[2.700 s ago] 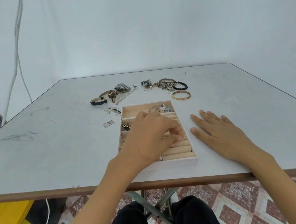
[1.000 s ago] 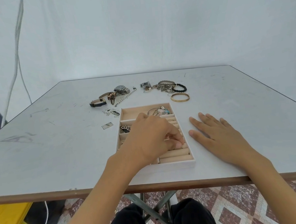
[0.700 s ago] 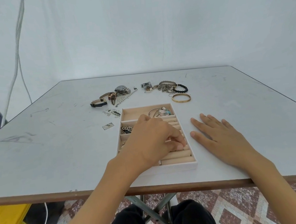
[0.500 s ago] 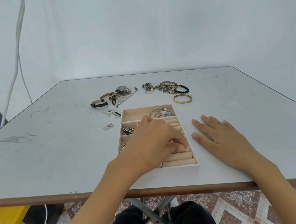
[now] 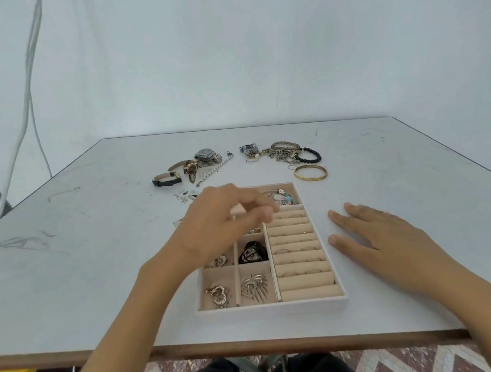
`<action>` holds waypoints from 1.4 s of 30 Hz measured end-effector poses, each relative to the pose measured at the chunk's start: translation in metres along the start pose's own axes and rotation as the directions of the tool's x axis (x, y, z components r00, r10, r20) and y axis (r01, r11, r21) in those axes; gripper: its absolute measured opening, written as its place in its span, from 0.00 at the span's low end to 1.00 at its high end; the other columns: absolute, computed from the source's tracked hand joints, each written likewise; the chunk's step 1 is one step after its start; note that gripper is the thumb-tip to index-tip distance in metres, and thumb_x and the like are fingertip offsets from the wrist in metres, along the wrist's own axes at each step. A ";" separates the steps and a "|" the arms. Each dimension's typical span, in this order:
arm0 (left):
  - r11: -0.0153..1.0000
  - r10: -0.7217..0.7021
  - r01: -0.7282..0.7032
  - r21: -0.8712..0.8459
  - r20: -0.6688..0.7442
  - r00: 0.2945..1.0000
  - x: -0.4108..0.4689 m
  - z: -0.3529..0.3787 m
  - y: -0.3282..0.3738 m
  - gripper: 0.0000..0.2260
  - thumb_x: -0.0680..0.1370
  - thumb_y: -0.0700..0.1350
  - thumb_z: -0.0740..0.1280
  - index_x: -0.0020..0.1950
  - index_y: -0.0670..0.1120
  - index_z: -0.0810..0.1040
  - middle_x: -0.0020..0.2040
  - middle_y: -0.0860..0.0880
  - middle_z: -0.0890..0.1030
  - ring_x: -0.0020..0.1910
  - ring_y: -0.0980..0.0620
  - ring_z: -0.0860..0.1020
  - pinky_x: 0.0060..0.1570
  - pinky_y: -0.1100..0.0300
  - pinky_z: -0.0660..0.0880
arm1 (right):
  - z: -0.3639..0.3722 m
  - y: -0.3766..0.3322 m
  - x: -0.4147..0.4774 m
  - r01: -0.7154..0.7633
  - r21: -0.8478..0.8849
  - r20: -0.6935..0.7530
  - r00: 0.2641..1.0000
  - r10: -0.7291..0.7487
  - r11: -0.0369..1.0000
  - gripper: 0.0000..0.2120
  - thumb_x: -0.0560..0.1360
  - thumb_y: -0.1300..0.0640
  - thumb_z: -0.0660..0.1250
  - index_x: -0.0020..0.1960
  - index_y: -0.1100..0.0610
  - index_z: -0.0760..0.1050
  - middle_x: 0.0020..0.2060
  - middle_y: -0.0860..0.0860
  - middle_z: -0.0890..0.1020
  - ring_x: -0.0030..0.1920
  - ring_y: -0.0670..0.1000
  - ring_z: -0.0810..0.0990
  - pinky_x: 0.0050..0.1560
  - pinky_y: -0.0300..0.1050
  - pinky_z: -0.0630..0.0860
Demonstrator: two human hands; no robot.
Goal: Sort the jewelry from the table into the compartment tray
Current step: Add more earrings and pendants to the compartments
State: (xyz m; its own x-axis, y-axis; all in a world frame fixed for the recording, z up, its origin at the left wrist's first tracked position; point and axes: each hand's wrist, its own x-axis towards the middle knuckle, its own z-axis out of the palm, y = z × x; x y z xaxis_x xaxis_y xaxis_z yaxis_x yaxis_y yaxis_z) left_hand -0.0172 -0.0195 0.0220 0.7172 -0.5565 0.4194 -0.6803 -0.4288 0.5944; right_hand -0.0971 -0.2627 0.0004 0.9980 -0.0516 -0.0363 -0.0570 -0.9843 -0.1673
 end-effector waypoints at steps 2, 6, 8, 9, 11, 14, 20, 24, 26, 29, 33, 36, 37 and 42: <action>1.000 -0.027 0.027 -0.005 -0.067 0.997 0.009 -0.008 -0.012 0.07 0.75 0.54 0.66 0.45 0.56 0.84 0.44 0.61 0.83 0.48 0.61 0.79 0.55 0.58 0.72 | -0.005 -0.001 0.002 0.002 -0.010 0.013 1.000 -0.001 1.000 0.27 0.78 0.35 0.47 0.76 0.37 0.50 0.76 0.40 0.51 0.76 0.42 0.49 0.73 0.41 0.51; 0.987 -0.140 0.157 0.041 -0.271 0.952 0.036 -0.021 -0.053 0.07 0.75 0.54 0.66 0.44 0.55 0.83 0.38 0.61 0.83 0.42 0.63 0.79 0.44 0.60 0.72 | -0.016 -0.002 0.006 0.007 -0.041 0.059 0.998 -0.004 0.999 0.26 0.78 0.35 0.50 0.74 0.36 0.54 0.76 0.39 0.55 0.75 0.42 0.53 0.71 0.44 0.58; 0.962 -0.240 0.270 0.050 -0.322 0.916 0.050 -0.028 -0.074 0.08 0.73 0.55 0.66 0.42 0.55 0.83 0.39 0.60 0.83 0.44 0.58 0.80 0.47 0.57 0.75 | -0.022 -0.002 0.012 0.028 -0.085 0.081 0.997 -0.021 0.996 0.22 0.80 0.40 0.51 0.73 0.36 0.57 0.74 0.40 0.61 0.73 0.44 0.59 0.69 0.44 0.62; 0.943 -0.288 0.325 0.068 -0.323 0.901 0.056 -0.030 -0.083 0.08 0.73 0.55 0.67 0.43 0.55 0.83 0.40 0.58 0.83 0.45 0.55 0.80 0.47 0.57 0.75 | -0.026 -0.001 0.016 0.036 -0.101 0.092 0.995 -0.027 0.994 0.20 0.81 0.44 0.51 0.72 0.36 0.60 0.72 0.41 0.65 0.72 0.46 0.63 0.68 0.44 0.64; 0.901 -0.350 0.408 0.146 -0.309 0.884 0.066 -0.032 -0.097 0.06 0.76 0.52 0.67 0.46 0.53 0.83 0.42 0.54 0.82 0.46 0.50 0.79 0.45 0.58 0.72 | -0.035 -0.002 0.026 0.027 -0.103 0.113 0.993 -0.015 0.994 0.18 0.81 0.49 0.52 0.68 0.36 0.67 0.67 0.42 0.72 0.66 0.48 0.70 0.64 0.44 0.68; 0.851 -0.359 0.437 0.293 -0.284 0.889 0.077 -0.031 -0.107 0.06 0.77 0.49 0.66 0.50 0.54 0.82 0.45 0.54 0.81 0.50 0.51 0.78 0.46 0.58 0.71 | -0.057 -0.006 0.047 0.016 -0.119 0.199 0.980 0.008 0.993 0.13 0.80 0.46 0.55 0.60 0.36 0.74 0.59 0.42 0.76 0.60 0.49 0.75 0.61 0.47 0.70; 0.785 -0.258 0.378 0.490 -0.296 0.920 0.085 -0.021 -0.126 0.10 0.77 0.45 0.63 0.54 0.53 0.81 0.55 0.54 0.82 0.56 0.48 0.75 0.56 0.52 0.64 | -0.088 -0.022 0.114 0.059 -0.063 0.032 0.998 -0.057 0.996 0.04 0.73 0.47 0.66 0.43 0.45 0.78 0.36 0.44 0.83 0.37 0.46 0.83 0.44 0.42 0.73; 0.746 -0.218 0.350 0.567 -0.290 0.932 0.085 -0.018 -0.133 0.11 0.77 0.44 0.62 0.56 0.52 0.80 0.56 0.52 0.81 0.58 0.47 0.72 0.56 0.52 0.61 | -0.078 -0.049 0.170 0.131 -0.093 -0.183 0.972 -0.146 0.987 0.04 0.71 0.53 0.66 0.44 0.46 0.80 0.41 0.47 0.79 0.46 0.53 0.79 0.41 0.43 0.68; 0.718 -0.199 0.342 0.607 -0.292 0.936 0.086 -0.018 -0.133 0.11 0.78 0.45 0.62 0.58 0.52 0.79 0.56 0.51 0.81 0.59 0.47 0.71 0.56 0.52 0.61 | -0.064 -0.062 0.197 0.140 -0.070 -0.209 0.966 -0.152 0.988 0.06 0.71 0.54 0.66 0.45 0.46 0.80 0.45 0.48 0.79 0.48 0.54 0.79 0.42 0.43 0.66; 0.680 -0.187 0.343 0.648 -0.300 0.935 0.086 -0.017 -0.135 0.12 0.78 0.46 0.62 0.60 0.51 0.79 0.59 0.50 0.79 0.60 0.47 0.70 0.57 0.52 0.59 | -0.041 -0.076 0.228 0.136 -0.040 -0.199 0.970 -0.142 0.990 0.09 0.74 0.57 0.64 0.50 0.48 0.80 0.53 0.51 0.79 0.52 0.56 0.79 0.46 0.44 0.67; 0.625 -0.203 0.363 0.691 -0.305 0.931 0.085 -0.016 -0.137 0.12 0.78 0.47 0.61 0.59 0.50 0.79 0.61 0.51 0.76 0.61 0.48 0.68 0.58 0.53 0.57 | -0.021 -0.083 0.248 0.111 -0.082 -0.232 0.964 -0.127 0.990 0.11 0.76 0.57 0.63 0.56 0.50 0.79 0.57 0.54 0.77 0.56 0.58 0.78 0.49 0.45 0.66; 0.608 -0.227 0.387 0.693 -0.316 0.921 0.085 -0.015 -0.137 0.11 0.78 0.48 0.61 0.56 0.51 0.81 0.60 0.52 0.76 0.61 0.48 0.68 0.57 0.52 0.57 | -0.015 -0.084 0.254 0.097 -0.102 -0.258 0.959 -0.120 0.990 0.09 0.75 0.57 0.66 0.54 0.50 0.79 0.56 0.54 0.78 0.55 0.58 0.78 0.48 0.44 0.65; 0.603 -0.237 0.397 0.692 -0.320 0.917 0.084 -0.015 -0.137 0.11 0.78 0.48 0.61 0.56 0.52 0.81 0.60 0.52 0.77 0.61 0.48 0.68 0.57 0.52 0.58 | -0.014 -0.084 0.255 0.096 -0.097 -0.271 0.955 -0.119 0.991 0.08 0.75 0.57 0.66 0.53 0.50 0.79 0.56 0.54 0.78 0.55 0.58 0.78 0.48 0.44 0.65; 0.577 -0.240 0.434 0.692 -0.365 0.900 0.085 -0.015 -0.136 0.09 0.77 0.51 0.63 0.49 0.53 0.83 0.56 0.52 0.78 0.58 0.48 0.69 0.54 0.52 0.58 | -0.010 -0.081 0.263 0.165 -0.160 -0.279 0.938 -0.205 0.973 0.06 0.75 0.60 0.66 0.50 0.54 0.78 0.54 0.53 0.79 0.54 0.56 0.77 0.46 0.44 0.65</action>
State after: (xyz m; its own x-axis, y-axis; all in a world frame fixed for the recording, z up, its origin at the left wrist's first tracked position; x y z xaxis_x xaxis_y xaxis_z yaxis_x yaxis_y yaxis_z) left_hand 0.1383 0.0021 -0.0124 0.8638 -0.1382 0.4845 -0.1853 -0.9814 0.0505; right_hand 0.1701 -0.1978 0.0145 0.9554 0.1061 0.2756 0.1135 -0.9935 -0.0108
